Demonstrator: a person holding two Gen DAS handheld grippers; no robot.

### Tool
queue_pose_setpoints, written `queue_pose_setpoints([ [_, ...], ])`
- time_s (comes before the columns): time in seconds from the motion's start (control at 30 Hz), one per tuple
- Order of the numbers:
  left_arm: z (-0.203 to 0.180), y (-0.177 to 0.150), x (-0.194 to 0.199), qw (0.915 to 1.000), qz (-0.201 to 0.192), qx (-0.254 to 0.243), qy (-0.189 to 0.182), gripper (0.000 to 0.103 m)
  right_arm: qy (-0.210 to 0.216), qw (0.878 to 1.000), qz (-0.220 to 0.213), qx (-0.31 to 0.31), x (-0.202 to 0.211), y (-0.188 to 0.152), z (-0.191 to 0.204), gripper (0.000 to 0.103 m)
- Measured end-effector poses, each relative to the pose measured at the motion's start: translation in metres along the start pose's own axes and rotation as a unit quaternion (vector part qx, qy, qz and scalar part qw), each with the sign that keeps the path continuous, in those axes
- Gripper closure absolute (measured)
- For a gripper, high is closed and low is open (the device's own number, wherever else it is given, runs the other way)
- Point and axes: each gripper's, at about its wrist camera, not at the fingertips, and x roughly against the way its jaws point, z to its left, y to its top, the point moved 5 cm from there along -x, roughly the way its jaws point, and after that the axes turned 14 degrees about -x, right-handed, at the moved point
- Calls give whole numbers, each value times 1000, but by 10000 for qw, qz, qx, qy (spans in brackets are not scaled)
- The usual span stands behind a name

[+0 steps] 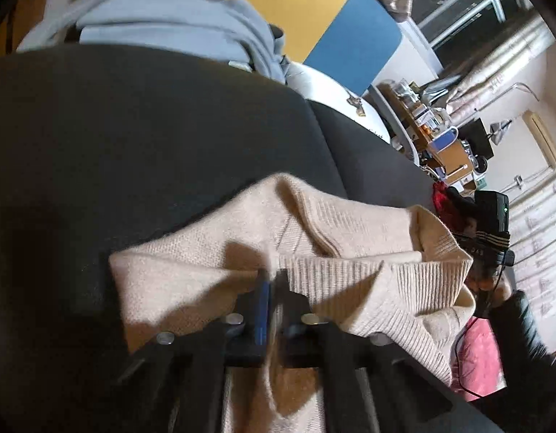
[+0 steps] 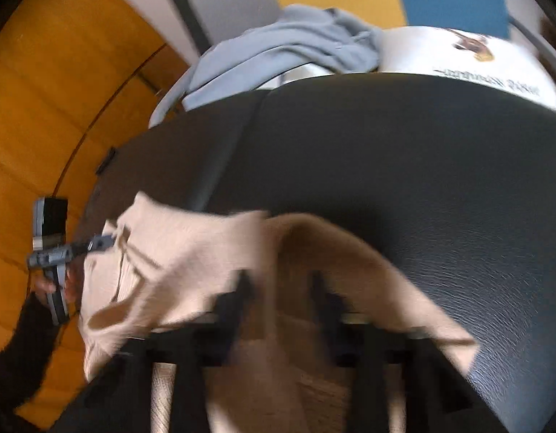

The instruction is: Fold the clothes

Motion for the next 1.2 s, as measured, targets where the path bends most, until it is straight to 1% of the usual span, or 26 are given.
queue_pose_setpoints([
  [0.03,2,0,3,9999,-75,51,62,101,-102,9998,51,170,-1,-4,6,98],
  [0.07,4,0,7,9998,-150,103,124,101,-326,9988,64,365,1,-9,11,98],
  [0.13,8,-1,13,9990,-300,205,248,102,-574,9971,-143,480,17,-13,11,99],
  [0.17,10,-1,17,9985,-375,256,310,102,-666,9965,-289,405,26,-11,6,100],
  [0.23,14,-1,24,9970,-525,359,433,102,-875,9941,-633,34,45,-6,-15,100],
  [0.27,16,-2,27,9961,-600,410,495,102,-912,9935,-656,-176,47,-6,-27,100],
  [0.37,23,-11,8,9944,-250,657,789,101,-1073,9916,-556,-462,37,-15,-48,100],
  [0.4,22,-13,9,9936,-295,697,841,99,-1152,9906,-506,-538,31,-19,-53,100],
  [0.47,17,-13,19,9926,-479,722,849,88,-965,9906,-627,-734,31,-22,-57,97],
  [0.5,14,-12,27,9918,-594,739,861,83,-790,9909,-698,-833,36,-22,-57,96],
  [0.53,9,-12,35,9908,-713,701,912,81,-549,9905,-788,-986,44,-23,-58,89],
  [0.57,2,-11,43,9904,-824,589,937,79,-408,9892,-881,-1100,52,-24,-59,78],
  [0.6,-7,-10,52,9907,-941,360,910,76,-278,9876,-993,-1179,61,-26,-60,72],
  [0.63,-15,-8,57,9914,-984,154,846,74,-119,9861,-1101,-1234,72,-29,-59,62],
  [0.67,-26,-9,58,9933,-933,-9,680,74,35,9844,-1201,-1286,82,-33,-59,56],
  [0.7,-34,-12,56,9956,-834,-3,420,74,161,9830,-1259,-1324,90,-39,-59,56],
  [0.77,-51,-21,52,9980,-620,75,-130,74,405,9813,-1236,-1419,101,-52,-56,56],
  [0.8,-58,-27,49,9980,-558,129,-279,74,528,9803,-1194,-1482,104,-61,-56,56],
  [0.87,-68,-40,44,9977,-451,203,-458,74,726,9784,-1094,-1597,108,-84,-58,56],
  [0.9,-74,-46,41,9975,-425,249,-502,74,760,9781,-1057,-1623,108,-94,-61,56],
  [0.97,-85,-55,35,9970,-389,344,-568,74,785,9795,-977,-1580,104,-112,-63,55],
  [1.03,-94,-64,34,9974,-429,337,-462,74,820,9808,-1025,-1446,103,-127,-55,55],
  [1.07,-98,-66,34,9980,-468,267,-338,73,827,9811,-1080,-1379,103,-132,-52,55],
  [1.1,-101,-66,36,9985,-488,143,-180,71,817,9811,-1144,-1332,104,-130,-48,55],
  [1.2,-102,-59,41,9987,-480,-95,112,67,817,9817,-1230,-1206,101,-126,-42,55],
])
